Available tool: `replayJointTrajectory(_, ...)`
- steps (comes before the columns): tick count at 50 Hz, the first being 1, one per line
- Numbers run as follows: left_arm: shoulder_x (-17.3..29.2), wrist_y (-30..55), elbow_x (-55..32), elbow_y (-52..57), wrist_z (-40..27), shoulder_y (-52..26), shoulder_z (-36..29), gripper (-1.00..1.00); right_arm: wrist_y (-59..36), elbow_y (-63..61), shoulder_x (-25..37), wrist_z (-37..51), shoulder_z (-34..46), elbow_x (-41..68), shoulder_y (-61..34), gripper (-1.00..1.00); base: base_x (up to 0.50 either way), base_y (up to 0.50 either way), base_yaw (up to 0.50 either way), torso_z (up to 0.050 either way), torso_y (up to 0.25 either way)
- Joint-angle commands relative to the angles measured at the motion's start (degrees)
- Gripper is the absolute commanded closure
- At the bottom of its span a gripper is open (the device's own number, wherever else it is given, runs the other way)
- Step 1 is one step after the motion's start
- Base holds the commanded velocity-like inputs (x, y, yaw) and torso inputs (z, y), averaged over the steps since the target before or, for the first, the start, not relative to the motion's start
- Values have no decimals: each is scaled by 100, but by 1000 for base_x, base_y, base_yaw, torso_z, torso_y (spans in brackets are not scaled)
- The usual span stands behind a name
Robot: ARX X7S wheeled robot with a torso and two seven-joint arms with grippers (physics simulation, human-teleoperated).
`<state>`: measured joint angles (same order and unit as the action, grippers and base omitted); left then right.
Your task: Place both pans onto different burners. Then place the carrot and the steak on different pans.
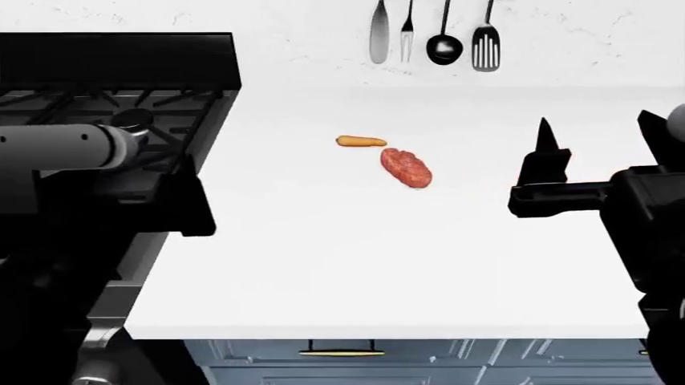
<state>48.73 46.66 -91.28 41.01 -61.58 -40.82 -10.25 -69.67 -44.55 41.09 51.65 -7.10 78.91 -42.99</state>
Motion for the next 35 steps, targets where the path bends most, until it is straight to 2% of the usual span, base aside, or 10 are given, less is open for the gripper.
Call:
replayJointTrajectory(1,65,-59,65,-2,50,103,84,-100,-14,6,27,41,121,-17,-54,-100,0,0,0,0,0)
replayJointTrajectory(6,90,-110,110,4,85,220,130,-100,-25,52,17,89,163,27,-100,-100,17,0,0,0,0)
replayJointTrajectory(33,114,-133,111,16,74,227,117,-100,83,47,59,32,256,-52,-71,-100,497,-1,0,0,1)
replayJointTrajectory(35,115,-135,110,20,70,229,116,-100,79,39,73,51,263,-56,-83,-100,0,0,0,0,10)
